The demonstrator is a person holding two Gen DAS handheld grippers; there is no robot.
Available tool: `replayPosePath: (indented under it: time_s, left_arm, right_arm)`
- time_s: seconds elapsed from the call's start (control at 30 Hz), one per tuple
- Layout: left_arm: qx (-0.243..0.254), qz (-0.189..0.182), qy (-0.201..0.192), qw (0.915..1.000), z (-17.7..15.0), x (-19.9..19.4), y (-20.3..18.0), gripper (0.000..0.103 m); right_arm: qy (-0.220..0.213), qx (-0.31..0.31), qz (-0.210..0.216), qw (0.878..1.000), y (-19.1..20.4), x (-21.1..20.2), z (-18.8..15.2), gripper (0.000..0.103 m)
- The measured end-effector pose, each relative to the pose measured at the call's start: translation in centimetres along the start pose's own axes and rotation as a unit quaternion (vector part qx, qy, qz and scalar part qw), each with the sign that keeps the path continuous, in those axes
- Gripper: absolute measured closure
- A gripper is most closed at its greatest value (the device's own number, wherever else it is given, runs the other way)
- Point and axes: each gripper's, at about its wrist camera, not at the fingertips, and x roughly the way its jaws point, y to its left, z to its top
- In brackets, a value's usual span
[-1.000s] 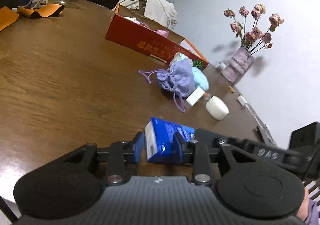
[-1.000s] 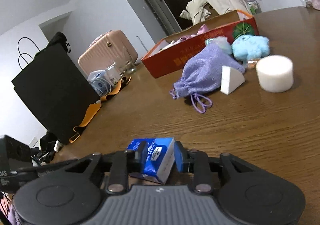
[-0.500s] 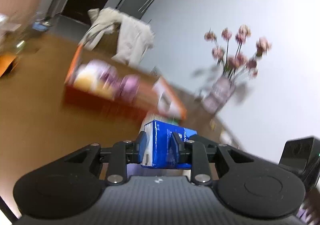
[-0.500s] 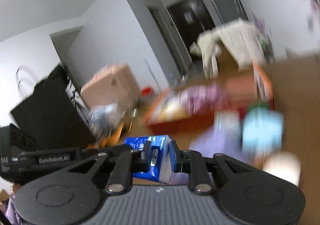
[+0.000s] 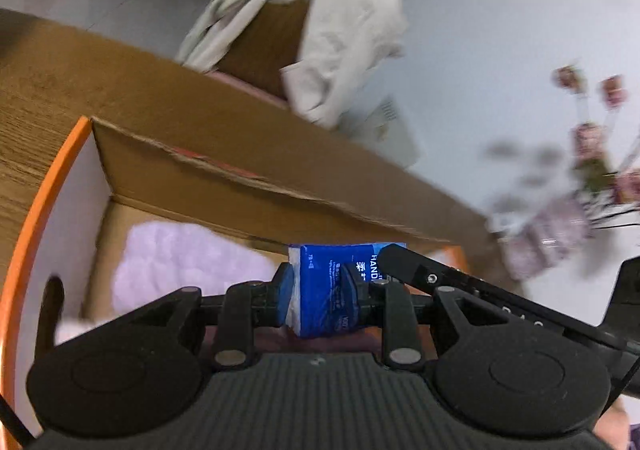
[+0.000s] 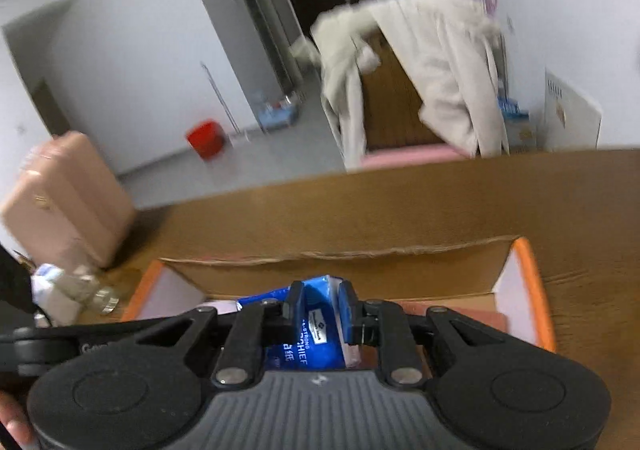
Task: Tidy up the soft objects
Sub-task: 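Carry the tissue pack into the box and open the right tool, then withdraw the right tool from the box toward the lavender pouch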
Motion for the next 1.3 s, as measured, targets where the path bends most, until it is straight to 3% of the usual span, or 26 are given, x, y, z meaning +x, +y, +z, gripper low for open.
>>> replayPosePath:
  time_s: [0.07,0.17,0.33,0.47,0.7,0.8,1.07,1.23,1.3]
  left_arm:
    - [-0.015,0.021,0.009,0.9996,0.5,1.3,1.2,0.076]
    - [-0.004,0.035,0.021,0.9992,0.7,2.1,1.5,0.073]
    - [0.018,0.051,0.01,0.9985,0.3,2.1,0.4,0.063]
    - [0.047,0.05,-0.012,0.9975,0.1,-1.8,-1.2,0.06]
    - [0.117,0.069,-0.07,0.9882,-1.4,-12.4,-4.0,0.051]
    - [0.155,0.082,-0.094,0.9801,-3.8,-17.3,-5.0,0.04]
    - [0.202,0.114,-0.156,0.9601,-12.8,-27.5,-6.4,0.03]
    - [0.238,0.134,-0.225,0.9351,-21.5,-30.9,-6.9,0.02]
    - [0.237,0.132,-0.24,0.932,-25.6,-31.6,-6.6,0.018]
  right_arm:
    - [0.027,0.025,0.011,0.999,-0.6,2.7,0.1,0.085]
    - [0.053,0.014,-0.004,0.998,-0.6,4.7,-0.7,0.086]
    - [0.043,0.01,-0.018,0.999,-0.5,4.0,-1.1,0.085]
    - [0.022,-0.006,-0.006,1.0,-0.2,-0.1,-0.8,0.069]
    - [-0.024,-0.041,0.001,0.999,0.8,-11.7,-0.7,0.062]
    - [-0.044,-0.059,0.01,0.997,1.6,-17.0,-2.2,0.057]
    - [-0.097,-0.113,0.036,0.988,3.3,-28.7,-9.5,0.049]
    - [-0.164,-0.164,0.023,0.973,4.3,-33.7,-16.8,0.038]
    - [-0.185,-0.174,0.021,0.967,4.4,-35.0,-20.4,0.036]
